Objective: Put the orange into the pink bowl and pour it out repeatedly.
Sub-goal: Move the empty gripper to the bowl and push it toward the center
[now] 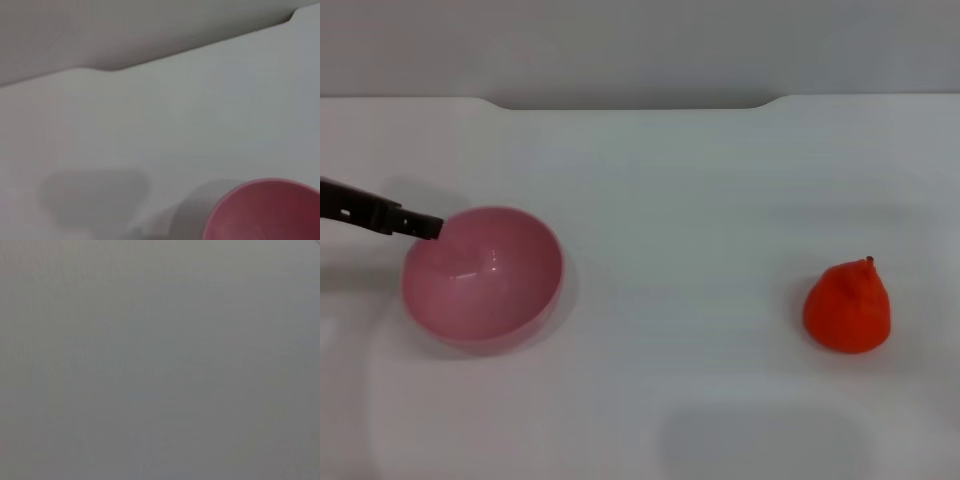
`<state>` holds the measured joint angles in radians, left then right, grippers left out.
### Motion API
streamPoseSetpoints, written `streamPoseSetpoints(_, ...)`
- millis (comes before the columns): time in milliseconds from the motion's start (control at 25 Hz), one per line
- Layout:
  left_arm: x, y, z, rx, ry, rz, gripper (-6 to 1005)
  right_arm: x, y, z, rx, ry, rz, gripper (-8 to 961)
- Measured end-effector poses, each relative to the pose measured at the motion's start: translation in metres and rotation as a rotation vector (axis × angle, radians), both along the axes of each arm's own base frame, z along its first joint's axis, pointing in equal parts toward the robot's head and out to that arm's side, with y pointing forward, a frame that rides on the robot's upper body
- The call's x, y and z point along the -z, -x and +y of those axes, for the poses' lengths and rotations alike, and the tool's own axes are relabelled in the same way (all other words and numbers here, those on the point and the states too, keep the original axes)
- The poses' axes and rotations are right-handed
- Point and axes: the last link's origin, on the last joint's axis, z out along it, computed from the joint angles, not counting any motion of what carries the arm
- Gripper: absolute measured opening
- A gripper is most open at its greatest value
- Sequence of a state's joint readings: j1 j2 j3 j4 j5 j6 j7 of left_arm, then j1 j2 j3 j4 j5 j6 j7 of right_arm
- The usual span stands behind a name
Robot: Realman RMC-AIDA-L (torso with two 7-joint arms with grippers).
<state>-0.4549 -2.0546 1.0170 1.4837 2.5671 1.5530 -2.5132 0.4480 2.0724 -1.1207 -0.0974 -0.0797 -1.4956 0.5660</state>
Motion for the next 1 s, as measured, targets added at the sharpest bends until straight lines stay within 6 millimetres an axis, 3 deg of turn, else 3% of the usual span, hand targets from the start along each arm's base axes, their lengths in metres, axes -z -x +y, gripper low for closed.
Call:
streamPoseSetpoints(240, 0.022, 0.019, 0.006, -0.053, 0.009, -0.02, 743, 0.001, 0.001, 0.001, -0.007, 0.008, -0.004, 753)
streamPoseSetpoints(1000, 0.042, 0.035, 0.012, -0.108, 0.023, -0.04, 735, 0.0, 0.001, 0.0, -0.011, 0.004, -0.008, 754)
